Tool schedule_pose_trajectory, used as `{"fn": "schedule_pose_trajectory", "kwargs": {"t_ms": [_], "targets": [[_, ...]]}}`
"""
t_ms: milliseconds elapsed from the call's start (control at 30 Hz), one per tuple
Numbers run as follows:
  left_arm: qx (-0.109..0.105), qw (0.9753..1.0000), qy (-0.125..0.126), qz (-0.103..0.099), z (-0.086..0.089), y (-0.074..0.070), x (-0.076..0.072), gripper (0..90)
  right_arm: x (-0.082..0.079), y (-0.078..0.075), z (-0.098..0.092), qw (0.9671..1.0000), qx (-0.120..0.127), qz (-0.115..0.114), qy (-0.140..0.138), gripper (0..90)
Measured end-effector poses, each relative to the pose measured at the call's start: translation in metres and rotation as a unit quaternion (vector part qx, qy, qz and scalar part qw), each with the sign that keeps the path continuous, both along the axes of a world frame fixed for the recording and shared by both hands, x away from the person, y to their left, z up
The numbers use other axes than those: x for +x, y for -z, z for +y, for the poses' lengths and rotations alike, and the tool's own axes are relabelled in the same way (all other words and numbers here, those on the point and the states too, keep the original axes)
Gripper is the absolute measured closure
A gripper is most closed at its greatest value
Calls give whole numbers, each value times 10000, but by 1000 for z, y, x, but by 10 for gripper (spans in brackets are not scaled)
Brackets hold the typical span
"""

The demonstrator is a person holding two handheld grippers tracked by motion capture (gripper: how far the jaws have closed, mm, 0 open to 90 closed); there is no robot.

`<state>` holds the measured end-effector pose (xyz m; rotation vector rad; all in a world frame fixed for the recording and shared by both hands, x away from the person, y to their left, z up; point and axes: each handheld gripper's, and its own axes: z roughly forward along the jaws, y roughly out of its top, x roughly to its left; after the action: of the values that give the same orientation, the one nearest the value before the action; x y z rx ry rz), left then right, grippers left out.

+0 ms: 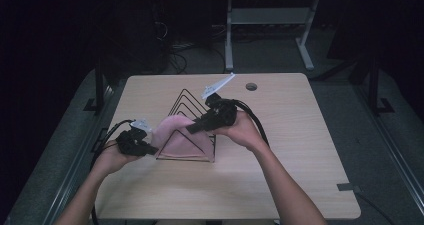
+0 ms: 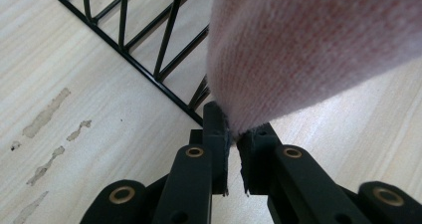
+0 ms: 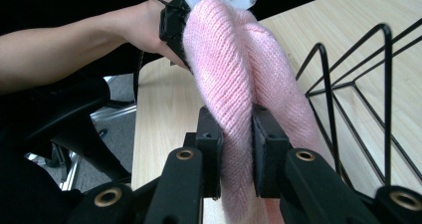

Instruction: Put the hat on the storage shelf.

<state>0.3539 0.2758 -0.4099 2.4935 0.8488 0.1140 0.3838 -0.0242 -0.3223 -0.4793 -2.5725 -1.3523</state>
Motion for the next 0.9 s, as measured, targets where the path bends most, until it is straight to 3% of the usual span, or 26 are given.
{"fn": "schedule_pose_trajectory", "kwargs": {"t_ms": [300, 400, 600, 767, 900], "targets": [[60, 9999, -76, 43, -1, 6, 2, 837, -2, 8, -2, 10000, -26, 55, -2, 727], [218, 9997, -16, 60, -1, 7, 3, 838, -2, 10, -3, 10000, -27, 63, -17, 711], [257, 9996, -56, 64, -1, 9, 4, 838, -6, 14, -7, 9999, -73, 86, -45, 697], [313, 9995, -68, 85, -2, 11, 6, 838, -7, 15, -9, 9999, -85, 53, -72, 792], [376, 9992, -49, 93, -3, 13, 6, 839, -7, 17, -7, 9999, -97, 80, -94, 817]]}}
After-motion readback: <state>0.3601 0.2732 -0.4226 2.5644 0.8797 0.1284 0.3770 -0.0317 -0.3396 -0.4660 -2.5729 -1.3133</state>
